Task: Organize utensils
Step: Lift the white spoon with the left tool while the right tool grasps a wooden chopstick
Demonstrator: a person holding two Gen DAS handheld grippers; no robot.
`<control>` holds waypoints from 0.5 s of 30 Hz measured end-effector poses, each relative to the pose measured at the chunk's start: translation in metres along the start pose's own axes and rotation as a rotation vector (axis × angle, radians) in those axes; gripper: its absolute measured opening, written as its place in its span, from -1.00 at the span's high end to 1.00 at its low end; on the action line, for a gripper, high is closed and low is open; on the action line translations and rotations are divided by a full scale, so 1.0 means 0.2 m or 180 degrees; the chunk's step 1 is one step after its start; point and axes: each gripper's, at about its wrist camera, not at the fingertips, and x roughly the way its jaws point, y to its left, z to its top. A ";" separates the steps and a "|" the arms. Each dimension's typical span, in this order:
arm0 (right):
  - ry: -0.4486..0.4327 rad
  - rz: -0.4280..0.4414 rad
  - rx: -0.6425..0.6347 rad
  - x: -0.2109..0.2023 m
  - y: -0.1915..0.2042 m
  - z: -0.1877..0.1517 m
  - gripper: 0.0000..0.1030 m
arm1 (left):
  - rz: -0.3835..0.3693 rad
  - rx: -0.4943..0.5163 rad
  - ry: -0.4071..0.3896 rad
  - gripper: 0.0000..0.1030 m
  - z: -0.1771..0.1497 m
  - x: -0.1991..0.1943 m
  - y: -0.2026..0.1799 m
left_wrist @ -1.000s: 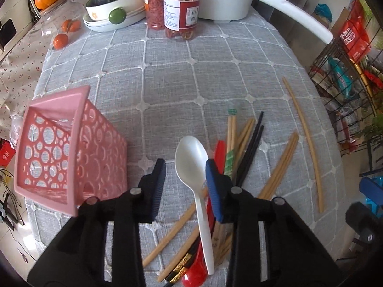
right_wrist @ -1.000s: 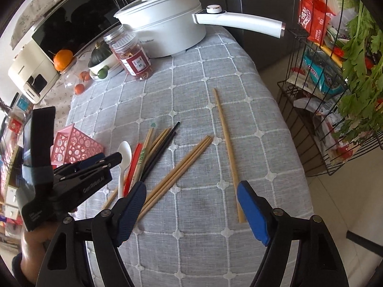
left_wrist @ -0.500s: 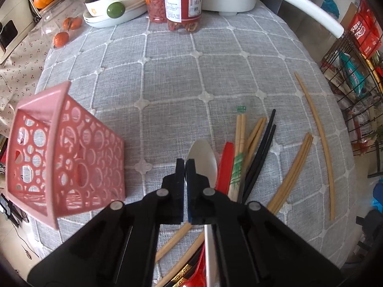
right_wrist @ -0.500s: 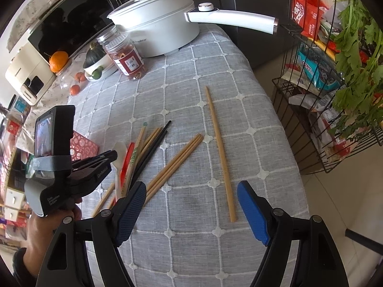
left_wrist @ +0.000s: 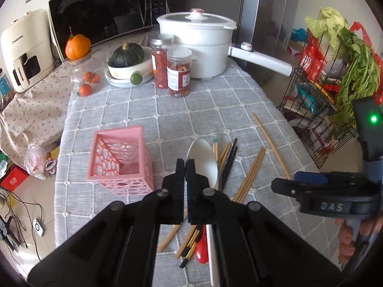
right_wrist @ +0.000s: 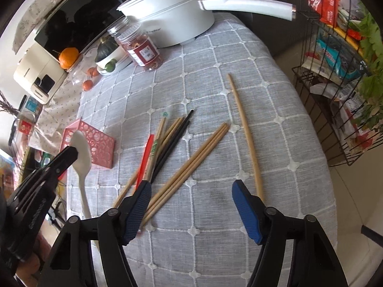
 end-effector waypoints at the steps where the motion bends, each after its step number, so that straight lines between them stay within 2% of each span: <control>1: 0.0027 0.0054 -0.0018 0.02 0.02 0.00 -0.21 | -0.0005 -0.0007 -0.0056 0.96 -0.01 -0.03 0.03; 5: 0.0137 0.0218 -0.0049 0.12 0.09 0.03 0.10 | 0.0004 -0.0091 -0.0253 0.96 -0.06 -0.14 0.14; 8: 0.0114 0.0242 0.0061 0.19 0.11 0.09 0.31 | -0.0072 -0.0250 -0.0273 0.96 -0.08 -0.16 0.21; 15: 0.0074 0.0381 0.0314 0.40 0.14 0.28 0.53 | -0.0113 -0.0411 -0.0284 0.96 -0.11 -0.16 0.32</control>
